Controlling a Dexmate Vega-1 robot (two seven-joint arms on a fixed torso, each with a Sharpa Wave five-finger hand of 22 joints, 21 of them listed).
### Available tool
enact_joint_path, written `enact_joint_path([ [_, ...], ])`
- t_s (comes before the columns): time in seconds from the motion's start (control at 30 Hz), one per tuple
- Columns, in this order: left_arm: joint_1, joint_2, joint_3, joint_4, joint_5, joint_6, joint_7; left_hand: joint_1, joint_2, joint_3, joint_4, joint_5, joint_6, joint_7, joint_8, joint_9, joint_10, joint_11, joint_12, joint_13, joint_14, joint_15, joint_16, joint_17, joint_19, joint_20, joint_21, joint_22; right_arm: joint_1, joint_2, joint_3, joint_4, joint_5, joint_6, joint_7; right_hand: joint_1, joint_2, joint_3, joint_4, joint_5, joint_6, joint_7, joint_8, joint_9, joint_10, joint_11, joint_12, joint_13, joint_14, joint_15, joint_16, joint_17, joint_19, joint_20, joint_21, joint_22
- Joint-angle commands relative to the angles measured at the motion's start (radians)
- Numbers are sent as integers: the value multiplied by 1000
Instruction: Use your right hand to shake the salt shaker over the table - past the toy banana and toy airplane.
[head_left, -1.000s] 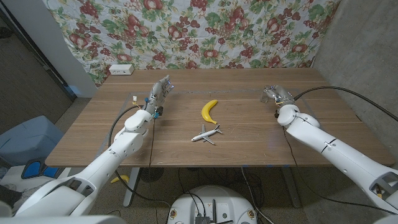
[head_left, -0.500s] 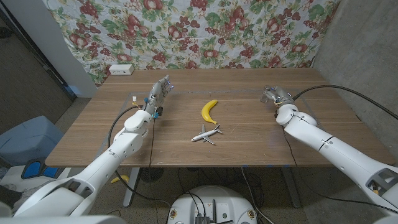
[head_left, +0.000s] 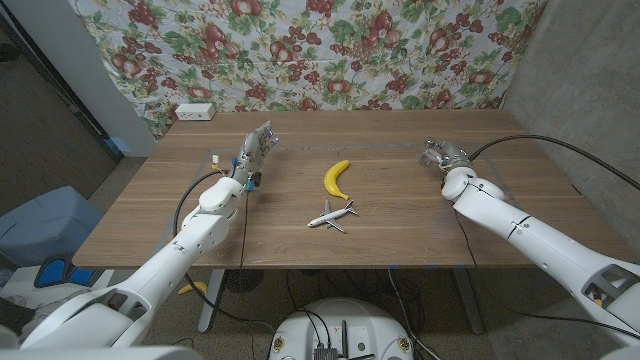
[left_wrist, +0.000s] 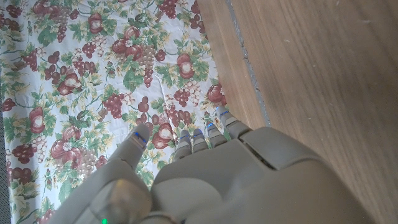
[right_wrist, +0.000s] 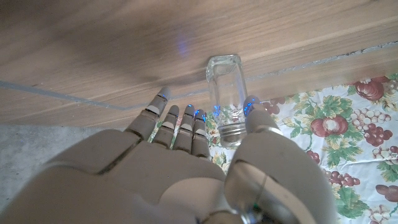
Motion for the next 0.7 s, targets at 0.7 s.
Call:
enact_joint_path([
  [0.7, 1, 6, -5, 1, -4, 5, -1, -6, 65, 5, -9, 5, 9, -3, 4, 4, 6, -3, 3, 4, 0, -34, 4, 5, 9, 1, -4, 4, 59, 39, -48, 89, -24, 11, 13, 71, 7, 9, 7, -9, 38, -26, 17, 4, 39, -30, 14, 5, 49, -19, 10, 8, 26, -3, 9, 2],
])
